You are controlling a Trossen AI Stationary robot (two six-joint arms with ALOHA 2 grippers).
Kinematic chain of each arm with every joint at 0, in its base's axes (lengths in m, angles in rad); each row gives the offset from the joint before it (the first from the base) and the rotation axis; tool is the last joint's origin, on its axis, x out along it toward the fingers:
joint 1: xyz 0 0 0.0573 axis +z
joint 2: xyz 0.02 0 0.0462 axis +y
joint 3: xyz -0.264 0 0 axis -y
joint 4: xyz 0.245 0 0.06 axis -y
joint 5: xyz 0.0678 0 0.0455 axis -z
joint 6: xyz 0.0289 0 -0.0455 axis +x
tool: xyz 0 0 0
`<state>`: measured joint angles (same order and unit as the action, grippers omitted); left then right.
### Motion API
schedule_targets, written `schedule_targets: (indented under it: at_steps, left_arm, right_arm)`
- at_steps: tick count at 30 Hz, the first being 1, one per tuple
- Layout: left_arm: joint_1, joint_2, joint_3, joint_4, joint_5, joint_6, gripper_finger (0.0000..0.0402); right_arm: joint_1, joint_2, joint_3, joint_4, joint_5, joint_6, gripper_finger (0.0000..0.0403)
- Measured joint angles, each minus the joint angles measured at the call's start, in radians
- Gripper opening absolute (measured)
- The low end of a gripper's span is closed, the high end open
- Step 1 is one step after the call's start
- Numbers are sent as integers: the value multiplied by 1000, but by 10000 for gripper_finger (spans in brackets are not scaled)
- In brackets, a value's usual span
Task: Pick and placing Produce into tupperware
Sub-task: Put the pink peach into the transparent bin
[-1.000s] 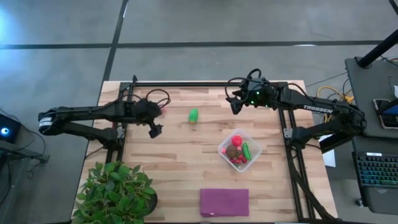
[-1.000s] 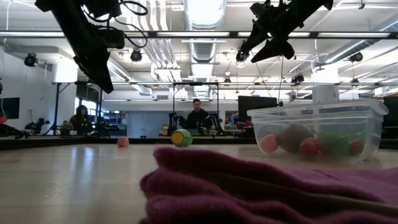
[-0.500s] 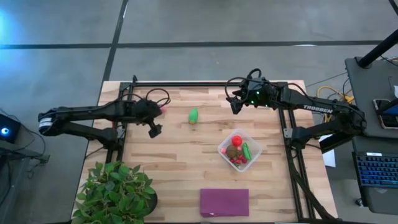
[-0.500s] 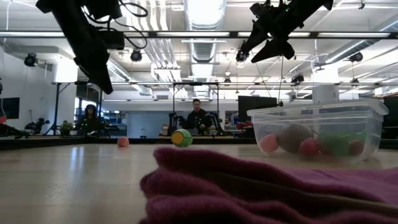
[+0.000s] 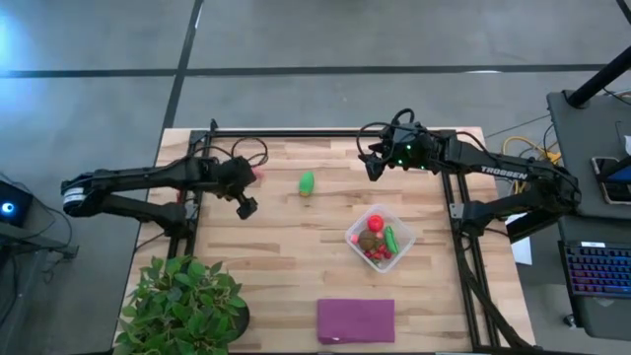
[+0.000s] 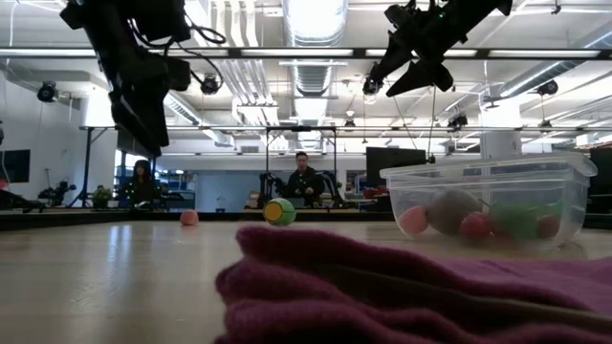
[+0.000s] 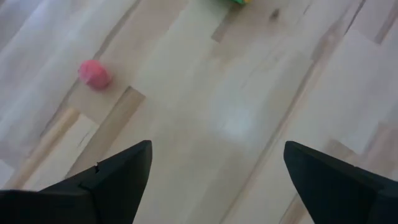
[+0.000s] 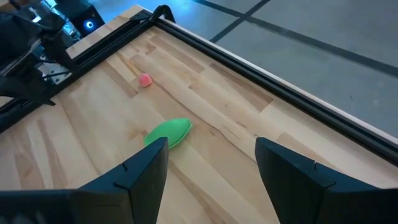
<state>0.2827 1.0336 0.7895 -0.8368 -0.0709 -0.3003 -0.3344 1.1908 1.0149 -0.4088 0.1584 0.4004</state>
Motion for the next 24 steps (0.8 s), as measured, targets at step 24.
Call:
schedule_targets:
  at_steps: [24]
  left_arm:
    - [328, 505, 187, 20, 89, 72, 315]
  right_arm:
    - [0, 0, 0, -59, -1, 0, 233]
